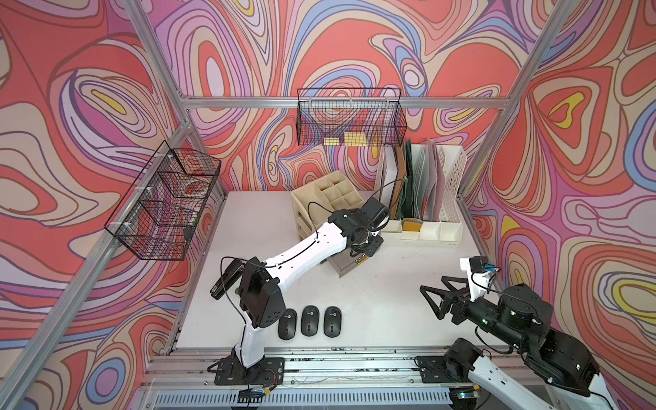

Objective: Take the mice out of the drawer
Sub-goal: Pick up the mouse from the drawer.

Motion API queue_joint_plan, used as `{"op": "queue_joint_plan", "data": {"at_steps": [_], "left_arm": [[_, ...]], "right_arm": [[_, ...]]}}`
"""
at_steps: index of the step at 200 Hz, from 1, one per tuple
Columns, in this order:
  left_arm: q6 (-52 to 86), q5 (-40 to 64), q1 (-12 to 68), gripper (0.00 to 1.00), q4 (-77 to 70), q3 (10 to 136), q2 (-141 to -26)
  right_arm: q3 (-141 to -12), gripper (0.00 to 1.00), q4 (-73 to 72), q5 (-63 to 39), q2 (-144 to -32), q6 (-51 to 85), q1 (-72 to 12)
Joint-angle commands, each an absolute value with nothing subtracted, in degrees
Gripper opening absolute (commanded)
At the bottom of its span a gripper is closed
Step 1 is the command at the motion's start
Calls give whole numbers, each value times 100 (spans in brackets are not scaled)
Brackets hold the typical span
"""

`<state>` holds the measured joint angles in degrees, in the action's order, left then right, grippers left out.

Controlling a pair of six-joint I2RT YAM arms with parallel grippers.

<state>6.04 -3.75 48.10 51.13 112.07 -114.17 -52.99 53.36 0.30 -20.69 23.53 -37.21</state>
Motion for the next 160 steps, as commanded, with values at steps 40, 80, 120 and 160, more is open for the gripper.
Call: {"op": "queue_joint_plan", "data": {"at_steps": [40, 80, 120, 160], "left_arm": [[-78, -1032, 4565, 0, 4495, 11442, -11965], [-250, -911, 4353, 0, 4128, 11461, -12192], [-315, -842, 4219, 0, 4046, 11558, -12440], [-421, -1011, 4210, 0, 3973, 11566, -12592]], "right_arm": [[-5212, 98, 5269, 56, -1945, 2338, -3744], [-5207, 98, 5274, 149, -1826, 2363, -3744], [-5203, 98, 5278, 166, -1887, 2358, -3744], [-5205, 98, 5274, 176, -1898, 2363, -3744]]}}
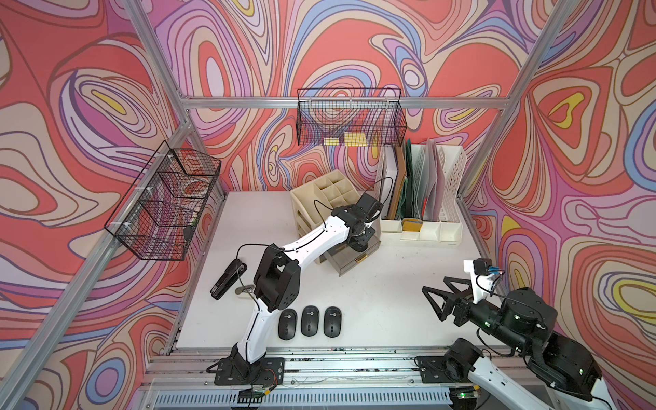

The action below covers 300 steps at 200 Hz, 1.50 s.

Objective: Take the mice out of the drawer
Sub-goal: Pick up the mouse from the drawer.

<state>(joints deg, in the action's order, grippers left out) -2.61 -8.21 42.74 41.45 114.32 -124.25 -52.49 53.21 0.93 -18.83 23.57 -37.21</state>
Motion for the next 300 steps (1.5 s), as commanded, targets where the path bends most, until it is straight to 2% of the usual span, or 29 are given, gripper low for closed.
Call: {"op": "queue_joint_plan", "data": {"at_steps": [1, 51, 97, 300], "left_arm": [[-422, -1020, 4210, 0, 3973, 11566, -12593], [-500, -1816, 4210, 0, 4082, 11391, -12571], [-384, -2116, 4208, 0, 4497, 11397, -12520], [442, -1566, 4258, 0, 6546, 11797, -12155]], "right_arm": [[-5204, 98, 5274, 171, -1898, 2355, -3744], [-5194, 98, 5278, 193, -1863, 2364, -3749], [-5194, 98, 5275, 185, -1855, 2364, -3743], [-5197, 98, 5284, 222, -1819, 2374, -3751]]}}
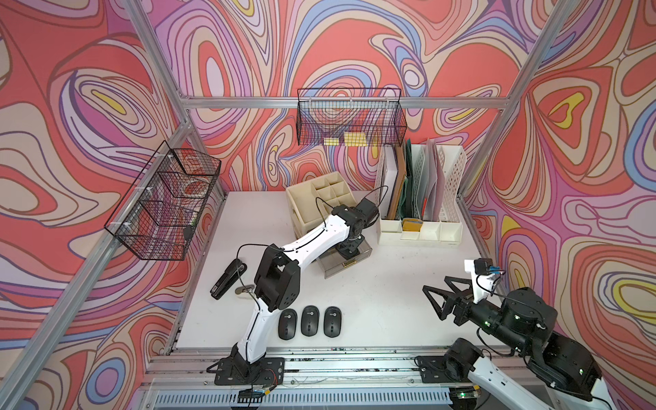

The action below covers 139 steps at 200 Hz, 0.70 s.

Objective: Take the mice out of the drawer
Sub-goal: Pick up the mouse from the drawer.

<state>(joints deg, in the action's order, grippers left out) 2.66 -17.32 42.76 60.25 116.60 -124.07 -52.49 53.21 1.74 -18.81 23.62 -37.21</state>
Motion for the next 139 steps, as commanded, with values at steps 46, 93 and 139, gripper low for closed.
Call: {"op": "queue_joint_plan", "data": {"at_steps": [46, 93, 139], "left_arm": [[252, -1485, 4278, 0, 5907, 11619, -11923], [-59, -1283, 4271, 0, 5238, 11420, -12168], [-216, -1309, 4246, 0, 4841, 11138, -12384]], "right_arm": [[-5194, 98, 5282, 235, -1811, 2382, -3744], [-5195, 98, 5293, 237, -1784, 2399, -3744], [-5198, 98, 5309, 239, -1742, 2403, -3744]]}}
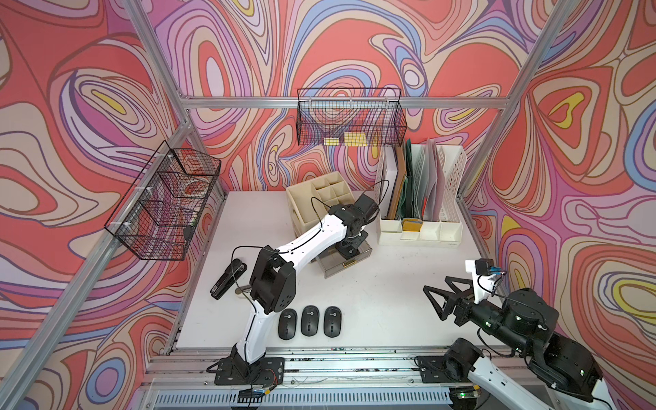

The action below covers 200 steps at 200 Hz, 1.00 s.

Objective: Take the mice out of the drawer
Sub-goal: Pick up the mouse from the drawer.

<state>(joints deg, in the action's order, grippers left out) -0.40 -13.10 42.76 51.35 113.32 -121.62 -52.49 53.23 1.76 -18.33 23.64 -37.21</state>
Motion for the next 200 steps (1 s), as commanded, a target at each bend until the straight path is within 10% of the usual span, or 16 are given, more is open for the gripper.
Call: {"op": "queue_joint_plan", "data": {"at_steps": [1, 123, 200], "left_arm": [[-218, -1323, 4245, 0, 4846, 11137, -12388], [0, -1561, 4236, 0, 6110, 11707, -12288], [-647, -592, 4197, 45, 6105, 11445, -11724]], "right_arm": [[-5196, 98, 5309, 243, -1741, 2406, -3744], [-5203, 98, 5299, 245, -1854, 2381, -3744], [-5212, 98, 5320, 247, -1854, 2384, -3744]]}}
